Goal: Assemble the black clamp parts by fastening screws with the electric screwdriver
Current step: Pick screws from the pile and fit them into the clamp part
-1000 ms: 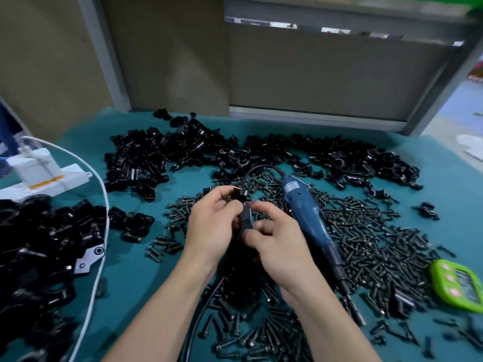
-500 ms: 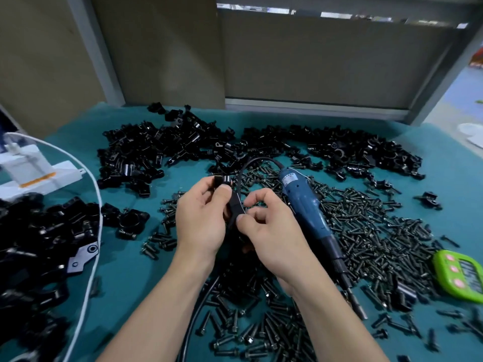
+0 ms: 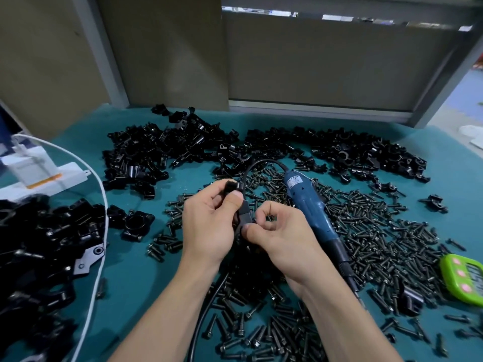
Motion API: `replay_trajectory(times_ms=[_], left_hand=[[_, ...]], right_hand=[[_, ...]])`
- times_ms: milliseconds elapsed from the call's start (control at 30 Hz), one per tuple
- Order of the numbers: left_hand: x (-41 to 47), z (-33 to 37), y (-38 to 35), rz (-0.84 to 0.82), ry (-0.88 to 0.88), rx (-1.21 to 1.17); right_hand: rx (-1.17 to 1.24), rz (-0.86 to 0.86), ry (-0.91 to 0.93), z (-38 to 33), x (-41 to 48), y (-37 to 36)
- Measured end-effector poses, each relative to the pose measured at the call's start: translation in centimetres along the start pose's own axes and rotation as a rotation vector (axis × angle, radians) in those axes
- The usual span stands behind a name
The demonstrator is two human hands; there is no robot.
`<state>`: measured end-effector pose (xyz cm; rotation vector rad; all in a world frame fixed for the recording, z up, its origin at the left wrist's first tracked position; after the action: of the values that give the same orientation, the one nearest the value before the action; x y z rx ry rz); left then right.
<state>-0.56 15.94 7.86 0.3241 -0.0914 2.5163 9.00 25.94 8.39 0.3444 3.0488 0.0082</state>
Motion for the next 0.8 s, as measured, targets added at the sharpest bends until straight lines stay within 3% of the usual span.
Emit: replay_trajectory(times_ms=[100, 300, 533, 800], left_hand=[[0.3, 0.5, -0.1, 0.010, 0.033, -0.193], [0.6, 0.6, -0.2, -0.064, 0.151, -0.621], [1.1, 1.8, 1.1, -0.187, 0.008, -0.311], [0.8, 1.5, 1.2, -0.263, 0.004, -0.303]], right_hand=[[-0.260, 0.190, 0.074, -0.4, -0.5, 0.4], [0.166, 0.045, 0.081, 0.2, -0.5, -1.0], [-0.330, 0.350, 0.145, -0.8, -1.8, 0.4], [-0.648, 0.467, 0.310, -1.9, -2.6, 0.2]])
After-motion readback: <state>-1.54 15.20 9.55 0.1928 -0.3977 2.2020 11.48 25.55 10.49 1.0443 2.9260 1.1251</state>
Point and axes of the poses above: each hand's wrist, its own x-axis towards the middle knuckle, its own y-axis out of the back of the hand, z = x × y, the point moved 4 cm from there along x, towards the middle knuckle, and after that the axes turned 15 degrees about -z, right-handed, at the moved point
